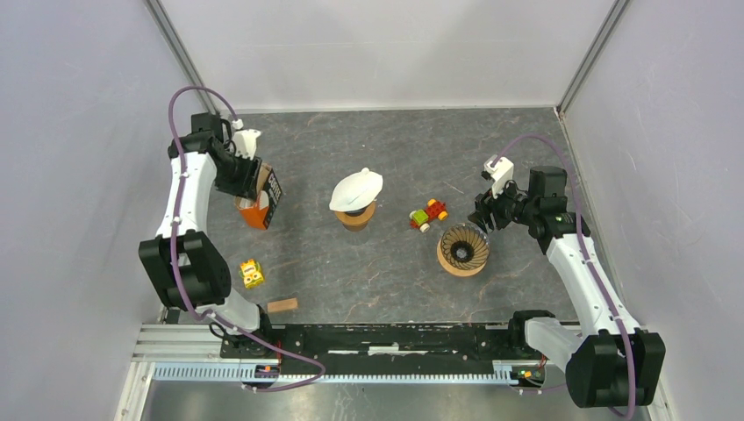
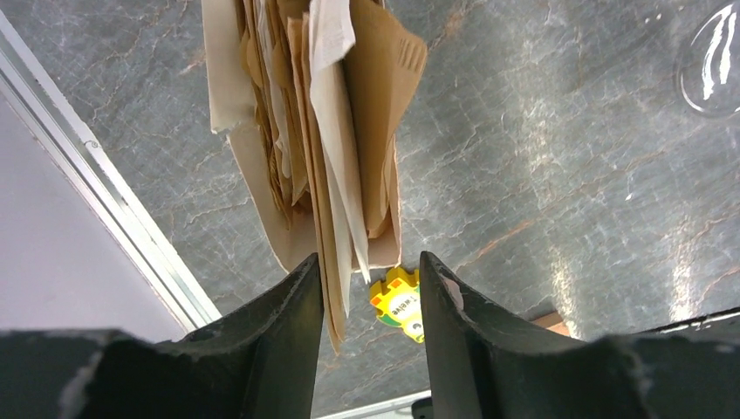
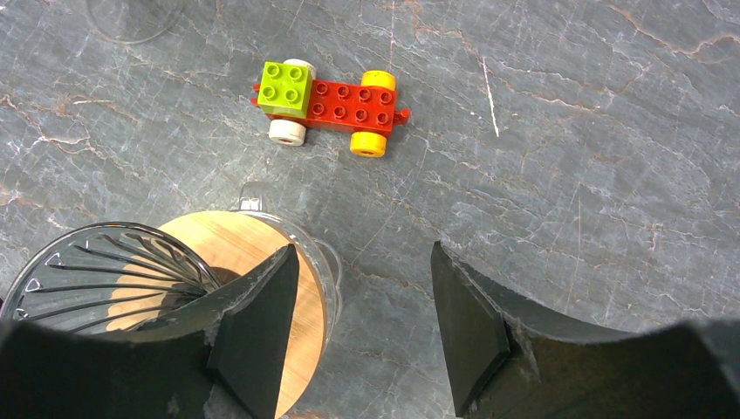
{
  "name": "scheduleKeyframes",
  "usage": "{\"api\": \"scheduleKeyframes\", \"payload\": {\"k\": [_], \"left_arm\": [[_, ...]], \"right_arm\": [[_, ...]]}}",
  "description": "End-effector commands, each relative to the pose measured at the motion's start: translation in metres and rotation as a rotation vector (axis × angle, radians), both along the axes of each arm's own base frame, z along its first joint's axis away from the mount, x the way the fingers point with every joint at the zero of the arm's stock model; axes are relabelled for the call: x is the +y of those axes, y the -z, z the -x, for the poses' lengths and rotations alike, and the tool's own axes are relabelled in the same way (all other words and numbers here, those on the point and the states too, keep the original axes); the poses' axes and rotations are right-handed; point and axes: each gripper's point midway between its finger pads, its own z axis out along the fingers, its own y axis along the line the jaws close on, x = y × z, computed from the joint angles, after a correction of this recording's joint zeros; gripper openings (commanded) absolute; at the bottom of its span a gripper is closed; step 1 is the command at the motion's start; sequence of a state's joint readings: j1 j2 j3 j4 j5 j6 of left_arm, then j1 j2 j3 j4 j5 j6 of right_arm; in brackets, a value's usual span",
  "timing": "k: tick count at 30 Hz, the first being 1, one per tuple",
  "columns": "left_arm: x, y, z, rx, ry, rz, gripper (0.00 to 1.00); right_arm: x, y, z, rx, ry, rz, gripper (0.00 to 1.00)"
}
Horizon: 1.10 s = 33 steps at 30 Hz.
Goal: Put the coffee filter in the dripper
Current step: Pick up the coffee filter from the coffee filter holder.
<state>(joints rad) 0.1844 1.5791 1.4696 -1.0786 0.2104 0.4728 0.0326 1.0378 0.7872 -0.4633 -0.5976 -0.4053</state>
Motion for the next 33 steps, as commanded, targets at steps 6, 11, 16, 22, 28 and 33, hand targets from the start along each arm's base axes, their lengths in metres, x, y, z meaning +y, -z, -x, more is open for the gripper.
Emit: {"api": "scheduleKeyframes", "payload": {"k": [6,11,16,22,28,33], "left_arm": [[0.022,-0.024,0.019,-0.013,0.034,-0.063,0.49],[0.026,-0.034,0.021,-0.028,0.029,-0.068,0.48],[0.023,-0.034,0.012,-0.044,0.026,-0.044,0.45],[0.013,-0.035,-0.009,-0.073,0.016,0.04,0.36],[-0.001,-0.045,-0.013,-0.118,0.063,0.092,0.37],[-0.012,-0.043,-0.021,-0.128,0.098,0.075,0.42]], "right_arm": [[0.001,-0.003,-0.004,-0.029,-0.005,-0.008,0.64],[0.001,-0.003,-0.004,-0.028,-0.006,-0.01,0.64],[0.002,-0.003,-0.004,-0.03,-0.007,-0.012,0.64],[0.001,-0.004,-0.004,-0.032,-0.002,-0.006,0.64],[-0.001,-0.003,-0.004,-0.032,0.004,-0.001,0.64],[0.0,-0.002,-0.004,-0.025,0.0,-0.004,0.64]]}}
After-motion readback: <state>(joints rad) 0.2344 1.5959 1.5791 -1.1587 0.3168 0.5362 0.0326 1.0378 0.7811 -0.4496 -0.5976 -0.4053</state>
